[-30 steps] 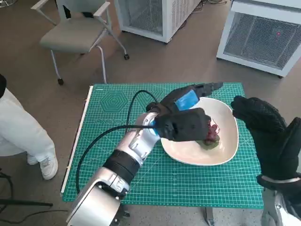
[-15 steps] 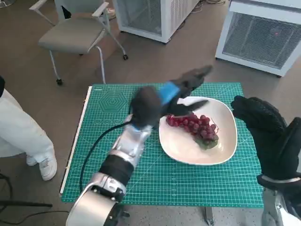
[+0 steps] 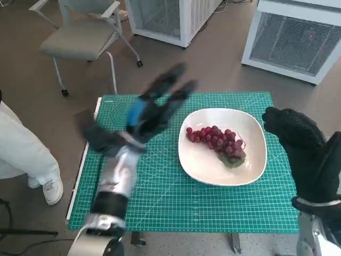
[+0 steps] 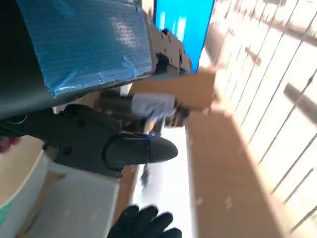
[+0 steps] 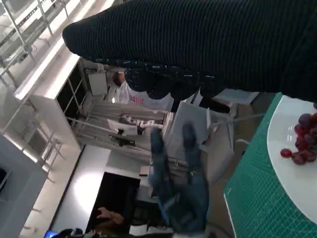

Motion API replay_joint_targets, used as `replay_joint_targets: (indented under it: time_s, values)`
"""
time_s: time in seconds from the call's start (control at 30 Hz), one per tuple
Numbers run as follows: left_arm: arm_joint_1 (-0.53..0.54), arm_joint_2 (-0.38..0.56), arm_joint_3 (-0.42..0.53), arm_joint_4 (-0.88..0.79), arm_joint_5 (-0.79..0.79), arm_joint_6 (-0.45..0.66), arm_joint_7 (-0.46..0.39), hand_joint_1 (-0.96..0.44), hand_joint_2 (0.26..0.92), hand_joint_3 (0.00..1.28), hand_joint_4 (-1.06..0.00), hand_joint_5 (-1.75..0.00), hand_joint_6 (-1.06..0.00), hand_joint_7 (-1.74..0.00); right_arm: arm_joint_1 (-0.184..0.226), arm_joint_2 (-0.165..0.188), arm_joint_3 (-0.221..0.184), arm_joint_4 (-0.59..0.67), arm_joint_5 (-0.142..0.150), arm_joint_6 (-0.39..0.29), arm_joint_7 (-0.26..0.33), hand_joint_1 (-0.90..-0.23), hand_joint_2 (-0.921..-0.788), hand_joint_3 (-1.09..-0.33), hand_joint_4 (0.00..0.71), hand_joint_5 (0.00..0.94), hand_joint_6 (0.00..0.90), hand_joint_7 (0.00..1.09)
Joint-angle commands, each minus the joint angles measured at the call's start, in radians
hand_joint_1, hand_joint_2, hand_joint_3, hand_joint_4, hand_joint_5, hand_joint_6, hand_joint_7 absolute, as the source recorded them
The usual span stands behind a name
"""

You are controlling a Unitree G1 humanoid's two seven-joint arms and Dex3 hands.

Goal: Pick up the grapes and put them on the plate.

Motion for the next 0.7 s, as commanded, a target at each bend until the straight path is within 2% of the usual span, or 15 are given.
replay_joint_targets:
  time_s: [0.03, 0.3, 0.6, 0.7]
  values:
    - [0.082, 0.002, 0.006, -0.092, -0.018, 0.0, 0.008, -0.48, 0.921, 0.09, -0.3, -0.02, -0.3, 0.0, 0.011, 0.008, 0.006, 0.013, -0.008, 0.008, -0.005, -0.543, -0.921, -0.558, 0.334, 0.311, 0.163, 0.86]
    - [0.202, 0.008, -0.026, -0.244, 0.009, -0.011, 0.04, -0.49, 0.914, 0.02, -0.27, 0.0, -0.27, 0.0, 0.005, 0.01, 0.009, 0.023, -0.007, 0.006, -0.001, -0.543, -0.921, -0.557, 0.335, 0.311, 0.167, 0.86]
    - [0.229, 0.013, -0.04, -0.283, 0.005, -0.001, 0.05, -0.48, 0.917, 0.01, -0.24, 0.0, -0.25, 0.0, 0.003, 0.01, 0.008, 0.026, -0.005, 0.005, 0.001, -0.543, -0.921, -0.557, 0.336, 0.309, 0.172, 0.86]
    - [0.25, 0.021, -0.04, -0.295, -0.002, -0.011, 0.03, -0.46, 0.911, 0.0, -0.19, 0.0, -0.22, 0.0, 0.002, 0.008, 0.006, 0.027, 0.0, 0.007, 0.004, -0.543, -0.921, -0.557, 0.336, 0.309, 0.173, 0.85]
